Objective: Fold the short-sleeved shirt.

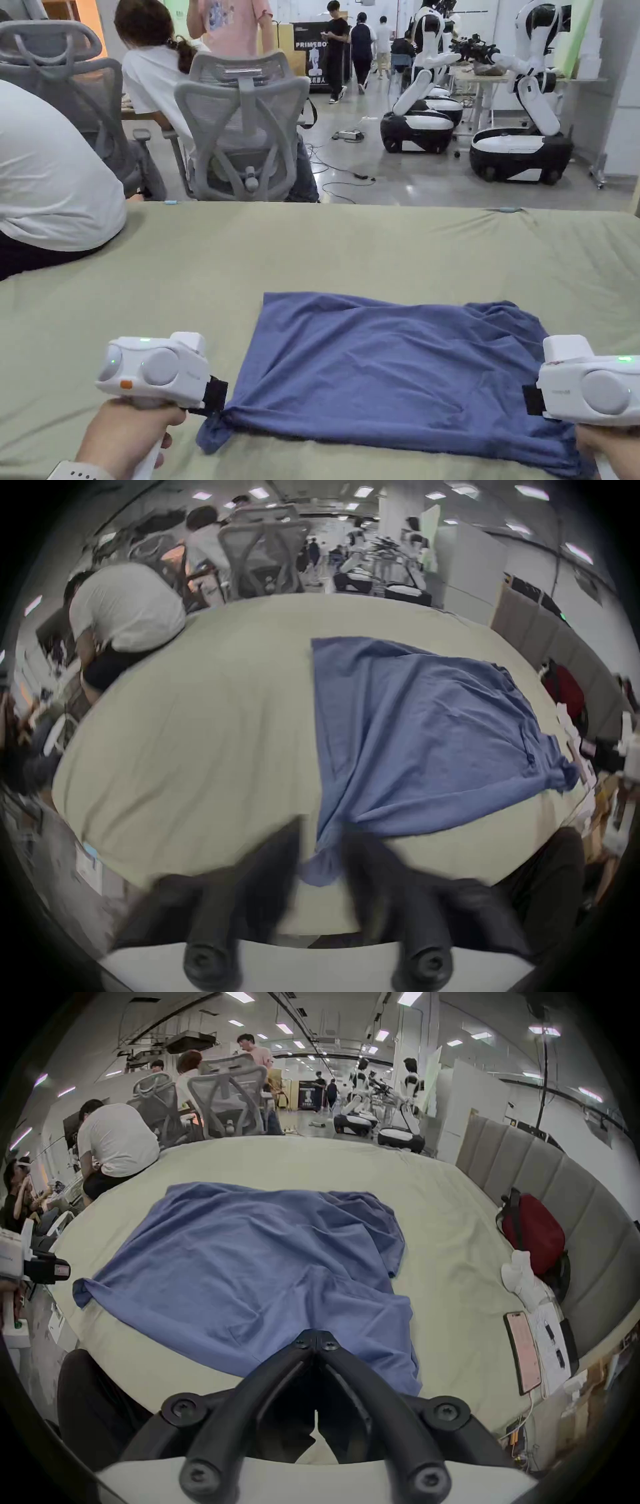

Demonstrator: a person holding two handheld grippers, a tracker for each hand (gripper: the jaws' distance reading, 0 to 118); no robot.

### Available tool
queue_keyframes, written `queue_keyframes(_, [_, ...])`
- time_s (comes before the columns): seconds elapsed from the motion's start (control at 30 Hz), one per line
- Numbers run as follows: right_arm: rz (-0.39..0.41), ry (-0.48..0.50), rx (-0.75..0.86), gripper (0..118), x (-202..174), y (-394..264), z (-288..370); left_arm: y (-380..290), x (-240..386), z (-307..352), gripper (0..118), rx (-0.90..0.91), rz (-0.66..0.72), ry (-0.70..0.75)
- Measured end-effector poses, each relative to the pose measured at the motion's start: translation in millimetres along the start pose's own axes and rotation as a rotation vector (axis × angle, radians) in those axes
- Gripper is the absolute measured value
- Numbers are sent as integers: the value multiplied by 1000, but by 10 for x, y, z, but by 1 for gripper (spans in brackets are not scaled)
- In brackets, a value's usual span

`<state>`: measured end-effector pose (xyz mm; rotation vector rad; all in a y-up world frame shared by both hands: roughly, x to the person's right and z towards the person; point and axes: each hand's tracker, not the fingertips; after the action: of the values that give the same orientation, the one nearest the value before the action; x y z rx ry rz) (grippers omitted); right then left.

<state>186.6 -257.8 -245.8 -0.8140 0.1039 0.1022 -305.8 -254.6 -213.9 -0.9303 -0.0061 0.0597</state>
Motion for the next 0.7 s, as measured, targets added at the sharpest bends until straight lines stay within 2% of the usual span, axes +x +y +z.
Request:
queue_keyframes(0.07, [-9,-10,-10,0,78,-9,-42,-40,-47,-105,105,-10,17,-24])
queue_keyframes(0.1, [-14,-16,-12,0,114,-14,-49,-47,-61,-148,111,-15,16,-30])
queue_keyframes(0.13, [-20,-21,-11,0,156,-21,-50,-27,-59,-258,102,-24,22,-43])
queue_keyframes(0.17, [-27,-24,-11,0,193,-26,-51,-19,-56,-325,84,-35,25,-44])
queue_keyframes(0.27, [-39,-36,-15,0,300,-59,-22,-41,-16,-600,61,-94,-8,-3])
queue_keyframes(0.3, [-38,-42,-18,0,333,-81,-11,-51,-29,-690,46,-131,-9,13])
queue_keyframes(0.33, [-38,-47,-21,0,389,-92,2,-53,-42,-742,19,-140,8,-8])
queue_keyframes(0.37, [-40,-49,-22,0,429,-111,19,-52,-48,-746,2,-129,37,-68])
queue_keyframes(0.43, [-56,-53,-13,0,530,-149,72,-68,79,-595,2,-97,28,-35])
queue_keyframes(0.47, [-73,-55,-7,8,587,-148,88,-45,101,-571,2,-79,-3,-34])
queue_keyframes(0.5, [-82,-61,-7,30,625,-157,94,-25,106,-543,2,-74,-2,-33])
queue_keyframes(0.57, [-82,-95,-33,105,668,-198,48,-7,144,-433,2,-46,-5,-35])
queue_keyframes(0.6, [-75,-103,-68,112,682,-235,-9,9,148,-414,2,-41,-4,-39])
queue_keyframes(0.7, [-95,-47,-104,96,667,-379,-190,33,183,-419,2,-40,-26,-34])
